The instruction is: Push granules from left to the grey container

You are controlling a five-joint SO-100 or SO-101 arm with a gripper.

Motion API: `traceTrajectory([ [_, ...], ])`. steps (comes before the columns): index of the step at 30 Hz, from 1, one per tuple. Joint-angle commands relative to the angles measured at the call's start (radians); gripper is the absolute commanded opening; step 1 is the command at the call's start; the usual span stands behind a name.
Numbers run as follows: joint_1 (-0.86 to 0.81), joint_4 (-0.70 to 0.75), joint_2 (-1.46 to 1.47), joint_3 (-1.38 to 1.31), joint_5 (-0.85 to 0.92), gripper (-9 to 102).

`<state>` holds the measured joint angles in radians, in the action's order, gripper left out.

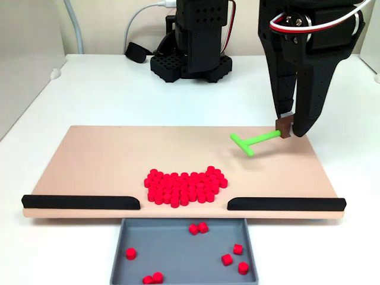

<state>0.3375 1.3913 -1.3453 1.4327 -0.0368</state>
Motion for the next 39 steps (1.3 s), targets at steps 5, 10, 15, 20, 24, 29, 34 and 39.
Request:
traceTrajectory([
  [5,-0.014,0.009,0.035,-0.089,-0.074,0],
  [10,-0.018,0.061,0.097,-0.212,-0.141,0],
  [15,-0.026,0.104,0.169,-0.319,-0.186,0],
  [20,-0.040,0.106,0.202,-0.327,-0.209,0],
  [24,-0.051,0.115,0.233,-0.345,-0.221,0],
  [29,-0.054,0.164,0.285,-0.454,-0.242,0],
  [34,-0.054,0.166,0.301,-0.489,-0.255,0],
  [39,-0.055,0.253,0.367,-0.612,-0.267,0],
])
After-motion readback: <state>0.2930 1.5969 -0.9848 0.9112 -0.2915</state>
